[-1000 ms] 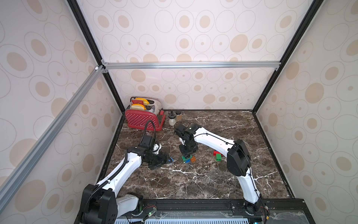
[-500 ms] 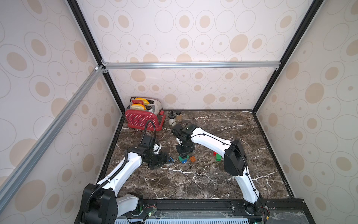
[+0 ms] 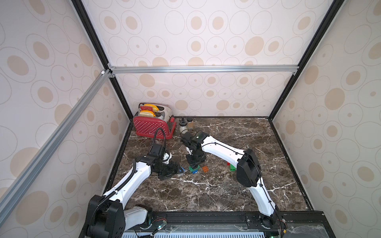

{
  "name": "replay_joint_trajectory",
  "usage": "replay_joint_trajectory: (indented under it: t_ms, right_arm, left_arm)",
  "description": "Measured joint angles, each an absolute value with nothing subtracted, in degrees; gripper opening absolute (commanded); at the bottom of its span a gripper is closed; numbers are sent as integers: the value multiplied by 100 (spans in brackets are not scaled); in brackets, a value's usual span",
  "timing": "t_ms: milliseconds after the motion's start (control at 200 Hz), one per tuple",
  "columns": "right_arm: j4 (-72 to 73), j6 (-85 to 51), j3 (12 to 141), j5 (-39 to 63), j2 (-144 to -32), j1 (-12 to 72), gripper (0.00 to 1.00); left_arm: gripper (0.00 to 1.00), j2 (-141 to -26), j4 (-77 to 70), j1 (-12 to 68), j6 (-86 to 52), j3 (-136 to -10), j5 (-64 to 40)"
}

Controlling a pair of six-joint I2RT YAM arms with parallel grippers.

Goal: Assemble the letter f with lego
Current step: Assemble the lego brick with the lego brick, then pick up the lego brick from the center of the board.

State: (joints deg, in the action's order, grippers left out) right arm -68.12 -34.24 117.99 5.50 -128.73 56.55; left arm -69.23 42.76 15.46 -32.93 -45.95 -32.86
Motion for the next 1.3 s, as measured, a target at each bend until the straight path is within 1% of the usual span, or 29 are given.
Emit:
replay_joint_trajectory:
  t_ms: [100,396,516,671,791,871,1112,1297]
  right_arm:
    - [-6855,-3385,11898,528,-12890,5655,48]
    - [-6991,-3247,12151,414,-12901,5658,52]
    - [-6949,-3162,12040,242,-12798,5638,53]
    - [-6617,-2991,10812,51,-11874,5518,54]
    - [-6160,-2867,9553,34,-10890,5212,53]
    - [-5872,-2779,8952,38,-10499,5013,54]
    - [-4838,-2512,7957,362,-10490,4980,58]
    - [-4333,-2421,7802,617,-10641,4967,58]
  left_arm:
    - [83,-6923,4278,1546,-3293,-4598,-3284]
    - [83,-6923,4278,1546,-3293,-4598,-3253]
    - [83,-6923,4276,1546,-3293,-4595,-3245]
    - [83,-6923,4276,1546,-3295,-4595,-3232]
    - [83,-6923,4274,1546,-3295,-4591,-3223]
    - [83,-6923,4274,1546,-3295,-4587,-3216]
    - [83,-6921,4283,1546,-3295,-4587,-3192]
    - [83,-6912,4300,1546,-3295,-4587,-3148]
